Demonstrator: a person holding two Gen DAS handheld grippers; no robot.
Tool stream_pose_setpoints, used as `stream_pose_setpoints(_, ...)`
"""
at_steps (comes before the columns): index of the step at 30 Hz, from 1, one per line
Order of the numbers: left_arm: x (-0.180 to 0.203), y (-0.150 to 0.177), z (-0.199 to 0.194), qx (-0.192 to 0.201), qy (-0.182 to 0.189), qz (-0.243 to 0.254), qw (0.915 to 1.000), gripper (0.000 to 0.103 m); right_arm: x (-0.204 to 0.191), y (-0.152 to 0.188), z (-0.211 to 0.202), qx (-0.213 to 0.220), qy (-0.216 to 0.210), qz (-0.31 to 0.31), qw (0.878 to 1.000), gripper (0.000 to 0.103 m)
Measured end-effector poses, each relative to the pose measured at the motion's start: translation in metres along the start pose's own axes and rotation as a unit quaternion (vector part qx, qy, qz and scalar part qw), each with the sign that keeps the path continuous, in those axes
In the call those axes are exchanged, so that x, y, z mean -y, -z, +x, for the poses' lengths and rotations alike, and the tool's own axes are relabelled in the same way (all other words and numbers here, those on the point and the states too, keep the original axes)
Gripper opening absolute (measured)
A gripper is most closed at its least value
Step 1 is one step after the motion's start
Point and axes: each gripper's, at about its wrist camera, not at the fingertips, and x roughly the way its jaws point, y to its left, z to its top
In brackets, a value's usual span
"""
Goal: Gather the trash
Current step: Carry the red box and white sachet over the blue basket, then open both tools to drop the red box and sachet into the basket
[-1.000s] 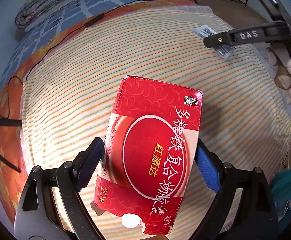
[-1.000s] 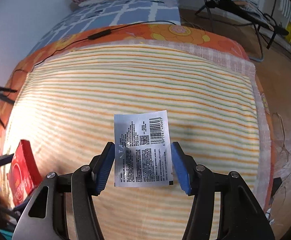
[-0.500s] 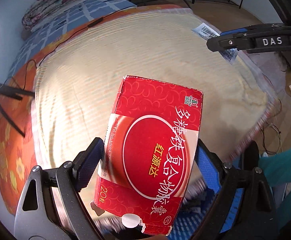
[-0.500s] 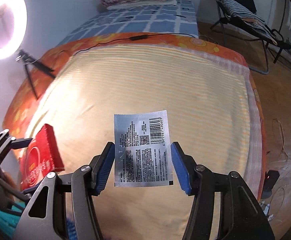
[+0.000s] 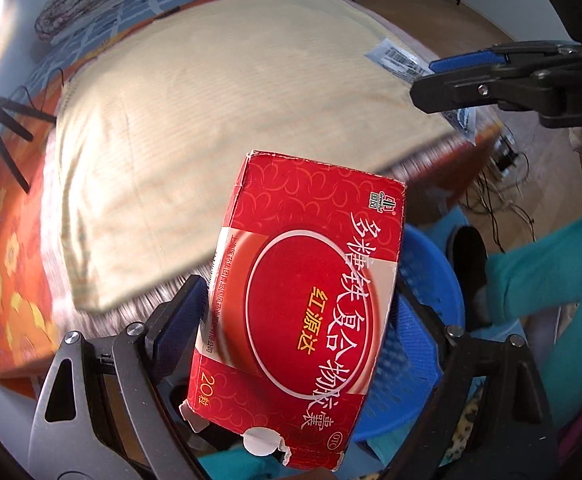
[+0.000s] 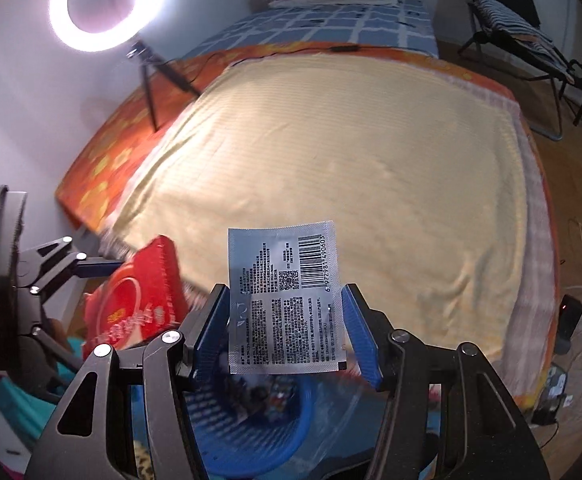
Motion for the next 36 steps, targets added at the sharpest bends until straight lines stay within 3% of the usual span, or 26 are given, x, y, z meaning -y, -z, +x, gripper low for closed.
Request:
stream_pose_setpoints(15,0.035,0.053,0.022,-0.034,0.027,0.005,0.999,0.091,-0.026,0.069,0.027,-0.046,-0.05,0.017,0.998,0.056)
stream_pose_setpoints(36,0.042,0.054,0.033,-0.043,0.047,0.016,0.9979,0.092,-0.03,0.087,0.053,-0.085,-0.057,0.014,0.995,0.059)
